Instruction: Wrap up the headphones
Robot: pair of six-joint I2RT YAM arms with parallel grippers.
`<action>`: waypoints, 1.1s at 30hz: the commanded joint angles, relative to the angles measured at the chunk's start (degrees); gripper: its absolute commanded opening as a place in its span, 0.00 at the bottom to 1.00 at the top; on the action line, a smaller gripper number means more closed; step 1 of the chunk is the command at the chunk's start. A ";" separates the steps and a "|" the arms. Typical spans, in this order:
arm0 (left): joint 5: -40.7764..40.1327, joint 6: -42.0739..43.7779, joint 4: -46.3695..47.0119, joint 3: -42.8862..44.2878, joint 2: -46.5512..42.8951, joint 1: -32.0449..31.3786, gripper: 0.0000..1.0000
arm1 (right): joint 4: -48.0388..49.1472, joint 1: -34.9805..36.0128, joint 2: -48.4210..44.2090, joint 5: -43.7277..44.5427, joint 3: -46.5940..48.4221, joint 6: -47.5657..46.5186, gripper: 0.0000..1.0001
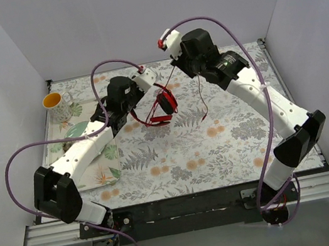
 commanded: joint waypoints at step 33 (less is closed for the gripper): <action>28.55 -32.47 -34.54 44.46 -1.43 -4.63 0.00 | 56.09 -13.95 -4.77 -57.73 -39.78 30.84 0.23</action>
